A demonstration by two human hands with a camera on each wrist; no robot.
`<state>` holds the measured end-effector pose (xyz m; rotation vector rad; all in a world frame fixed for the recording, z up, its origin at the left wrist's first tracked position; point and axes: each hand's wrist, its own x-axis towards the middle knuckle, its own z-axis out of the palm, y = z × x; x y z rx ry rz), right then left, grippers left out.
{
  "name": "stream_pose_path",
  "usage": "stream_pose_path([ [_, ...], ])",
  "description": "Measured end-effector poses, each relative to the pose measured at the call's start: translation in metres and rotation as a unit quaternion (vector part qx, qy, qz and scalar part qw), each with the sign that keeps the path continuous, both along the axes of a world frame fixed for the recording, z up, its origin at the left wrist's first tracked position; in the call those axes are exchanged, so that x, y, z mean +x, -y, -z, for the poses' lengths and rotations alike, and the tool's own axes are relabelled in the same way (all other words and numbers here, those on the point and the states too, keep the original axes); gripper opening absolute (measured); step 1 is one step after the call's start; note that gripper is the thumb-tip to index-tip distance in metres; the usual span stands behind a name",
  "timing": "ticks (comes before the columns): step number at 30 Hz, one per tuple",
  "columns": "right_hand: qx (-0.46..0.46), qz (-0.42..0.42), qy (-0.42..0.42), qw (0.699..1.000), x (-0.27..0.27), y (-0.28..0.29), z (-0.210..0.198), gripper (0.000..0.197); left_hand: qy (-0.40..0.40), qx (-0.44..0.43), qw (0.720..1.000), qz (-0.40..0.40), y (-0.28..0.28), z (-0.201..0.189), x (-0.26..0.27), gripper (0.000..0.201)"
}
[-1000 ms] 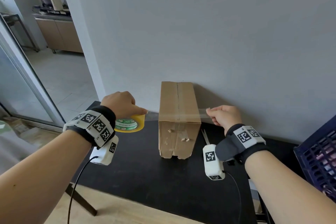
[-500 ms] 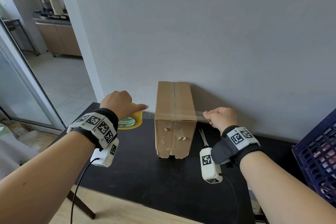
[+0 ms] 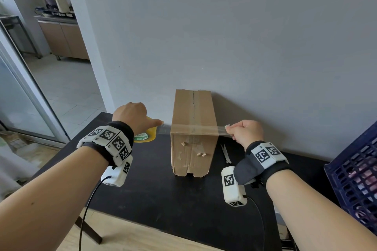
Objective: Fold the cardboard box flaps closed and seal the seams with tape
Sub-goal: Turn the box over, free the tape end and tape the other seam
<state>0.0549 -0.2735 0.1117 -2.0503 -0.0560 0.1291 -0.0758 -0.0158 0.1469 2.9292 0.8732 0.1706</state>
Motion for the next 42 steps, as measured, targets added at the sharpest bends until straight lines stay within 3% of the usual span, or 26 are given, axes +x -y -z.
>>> stream_pose_path([
  [11, -0.013, 0.009, 0.036, 0.999, 0.0, -0.001, 0.003, 0.022, 0.005, 0.012, 1.0, 0.004, 0.0, -0.002, 0.004, 0.057],
  [24, -0.015, 0.009, 0.015, 1.0, 0.0, -0.002, 0.008, 0.022, -0.005, 0.013, 1.0, 0.008, -0.001, 0.007, 0.008, 0.057],
  [42, -0.039, -0.003, -0.102, 0.994, -0.003, -0.02, 0.02, 0.016, -0.029, 0.02, 0.999, 0.016, 0.003, 0.021, 0.016, 0.053],
])
